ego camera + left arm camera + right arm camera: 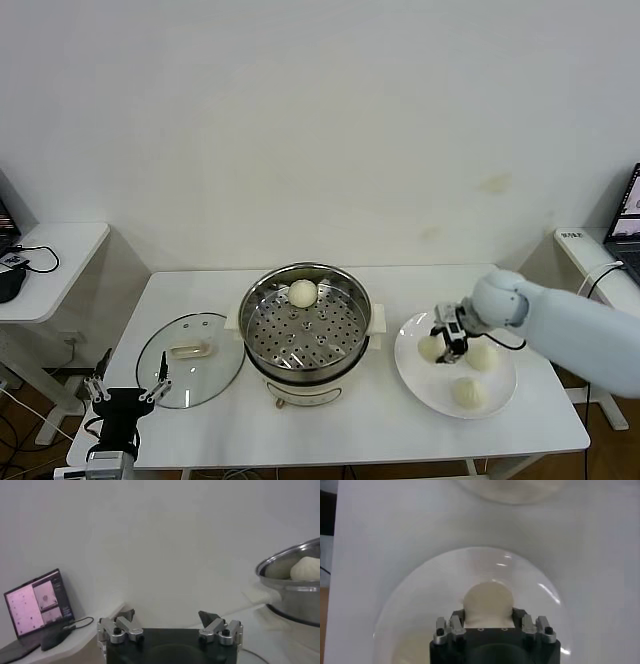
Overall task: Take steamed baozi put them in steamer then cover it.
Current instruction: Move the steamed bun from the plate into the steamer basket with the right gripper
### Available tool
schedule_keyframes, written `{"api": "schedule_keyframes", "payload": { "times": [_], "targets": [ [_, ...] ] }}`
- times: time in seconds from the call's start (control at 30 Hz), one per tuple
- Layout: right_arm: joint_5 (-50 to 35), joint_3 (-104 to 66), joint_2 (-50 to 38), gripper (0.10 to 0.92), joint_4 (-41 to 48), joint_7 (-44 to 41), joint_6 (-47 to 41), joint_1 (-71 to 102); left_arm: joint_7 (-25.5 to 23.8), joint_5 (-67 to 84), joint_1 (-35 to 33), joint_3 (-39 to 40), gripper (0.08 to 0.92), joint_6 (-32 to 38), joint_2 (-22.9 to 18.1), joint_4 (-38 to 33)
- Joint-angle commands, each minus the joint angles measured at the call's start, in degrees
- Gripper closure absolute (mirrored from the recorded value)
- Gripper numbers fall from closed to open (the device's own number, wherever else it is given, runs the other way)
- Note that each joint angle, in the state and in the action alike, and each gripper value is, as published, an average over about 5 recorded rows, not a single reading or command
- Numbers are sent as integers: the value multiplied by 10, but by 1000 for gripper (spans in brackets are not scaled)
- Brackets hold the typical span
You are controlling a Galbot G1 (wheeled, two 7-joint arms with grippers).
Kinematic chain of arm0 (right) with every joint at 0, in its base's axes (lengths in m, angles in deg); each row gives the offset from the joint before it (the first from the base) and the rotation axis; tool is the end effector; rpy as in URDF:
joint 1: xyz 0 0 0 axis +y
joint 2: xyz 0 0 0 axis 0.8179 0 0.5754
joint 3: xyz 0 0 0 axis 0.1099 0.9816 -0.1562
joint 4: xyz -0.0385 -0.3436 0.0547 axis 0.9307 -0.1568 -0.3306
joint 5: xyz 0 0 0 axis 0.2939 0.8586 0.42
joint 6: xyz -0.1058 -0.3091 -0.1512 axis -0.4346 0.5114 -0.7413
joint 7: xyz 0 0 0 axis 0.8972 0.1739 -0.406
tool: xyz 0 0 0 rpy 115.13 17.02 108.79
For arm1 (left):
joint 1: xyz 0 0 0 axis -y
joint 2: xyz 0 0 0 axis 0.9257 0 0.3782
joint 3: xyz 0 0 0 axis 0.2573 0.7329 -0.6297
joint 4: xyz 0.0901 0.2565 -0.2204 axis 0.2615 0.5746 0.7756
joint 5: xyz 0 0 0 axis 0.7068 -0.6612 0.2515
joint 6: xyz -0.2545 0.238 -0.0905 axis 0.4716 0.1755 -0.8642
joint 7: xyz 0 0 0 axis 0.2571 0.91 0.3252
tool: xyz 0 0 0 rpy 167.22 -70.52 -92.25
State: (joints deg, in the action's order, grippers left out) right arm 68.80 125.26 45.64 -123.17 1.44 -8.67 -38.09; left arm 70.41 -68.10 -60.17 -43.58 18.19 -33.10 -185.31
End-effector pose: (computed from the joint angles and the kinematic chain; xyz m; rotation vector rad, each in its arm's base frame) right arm 0.4824 -0.0981 -0.1484 1.2574 -1.5061 1.4055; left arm 0.1504 0.0948 -0.2900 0.2638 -3.0066 -0.6085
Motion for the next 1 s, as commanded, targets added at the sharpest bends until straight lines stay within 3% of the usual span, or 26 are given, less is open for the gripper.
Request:
{"api": "schedule_keyframes", "payload": {
  "times": [0.03,0.4,0.7,1.0],
  "targets": [
    [-52,45,-22,432,-42,-6,-2,-148,0,0,0,3,177,0,1,-5],
    [-191,147,93,423,-74,22,-47,-354,0,1,-1,8,177,-1,7,-19],
    [-260,135,205,416,-65,80,-95,-298,-2,1,11,6,177,-4,4,-13],
    [-272,109,329,415,24,125,-148,-190,-3,2,15,-6,177,-5,-2,-11]
  ]
}}
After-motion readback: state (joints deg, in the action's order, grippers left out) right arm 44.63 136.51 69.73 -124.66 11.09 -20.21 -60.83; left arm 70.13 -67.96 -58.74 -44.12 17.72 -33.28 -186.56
